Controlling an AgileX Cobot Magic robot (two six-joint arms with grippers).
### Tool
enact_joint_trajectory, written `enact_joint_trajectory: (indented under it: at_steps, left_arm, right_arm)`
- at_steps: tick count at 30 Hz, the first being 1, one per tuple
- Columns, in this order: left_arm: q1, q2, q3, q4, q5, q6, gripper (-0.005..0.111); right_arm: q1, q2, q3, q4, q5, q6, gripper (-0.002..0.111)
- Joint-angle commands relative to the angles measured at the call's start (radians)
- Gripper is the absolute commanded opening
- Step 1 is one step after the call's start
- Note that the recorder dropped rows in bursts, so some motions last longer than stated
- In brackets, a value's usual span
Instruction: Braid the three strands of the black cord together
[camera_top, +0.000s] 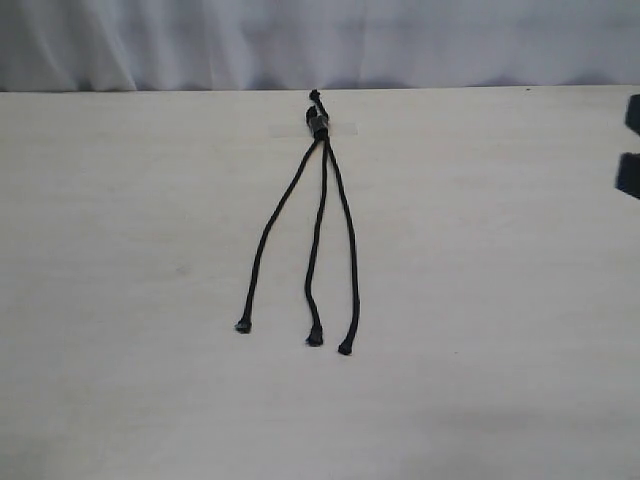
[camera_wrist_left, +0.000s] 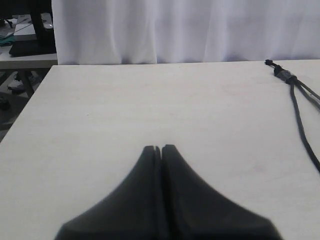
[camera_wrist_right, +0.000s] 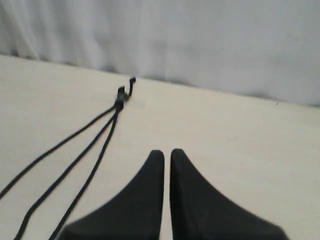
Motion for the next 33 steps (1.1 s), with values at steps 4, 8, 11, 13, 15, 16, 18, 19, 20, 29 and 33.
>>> enact_joint_trajectory:
  at_steps: [4,8,11,13,15,16,18,19,20,29,33]
  left_arm:
    - [-0.001,-0.002,0.003,0.033,-0.161,0.000,0.000]
    - [-0.001,-0.002,0.003,-0.114,-0.493,0.000,0.000]
    - [-0.001,-0.002,0.003,-0.113,-0.680,0.000,0.000]
    - [-0.001,-0.002,0.003,-0.115,-0.744,0.000,0.000]
    - [-0.001,-0.002,-0.004,-0.117,-0.707,0.000,0.000]
    - [-0.001,0.022,-0.064,-0.121,-0.579,0.000,0.000]
    - [-0.001,0.165,-0.206,-0.119,-0.312,0.000,0.000]
    - [-0.001,0.271,-0.281,-0.107,-0.205,0.000,0.000]
    - [-0.001,0.393,-0.370,-0.072,-0.086,0.000,0.000]
    - [-0.010,1.356,-0.779,-0.097,0.351,0.108,0.000]
    - [-0.076,1.485,-0.784,-0.167,0.317,0.135,0.000]
  right_arm:
    - [-0.004,0.361,-0.050,0.053,-0.166,0.037,0.004]
    - [0.000,0.526,-0.121,0.073,-0.093,0.032,0.004]
    - [0.000,0.662,-0.273,0.082,0.124,0.036,0.004]
    - [0.000,0.738,-0.369,0.117,0.244,0.036,0.004]
    - [0.016,0.809,-0.439,0.156,0.326,0.036,0.004]
    - [0.046,0.846,-0.474,0.144,0.346,0.033,0.004]
    - [0.129,0.909,-0.536,0.104,0.381,0.037,0.004]
    - [0.178,0.941,-0.568,0.079,0.386,0.055,0.004]
    - [0.227,0.975,-0.604,0.040,0.388,0.100,0.004]
    - [0.424,1.245,-0.930,-0.220,0.561,0.481,0.004]
    - [0.437,1.324,-1.014,-0.220,0.611,0.524,0.008]
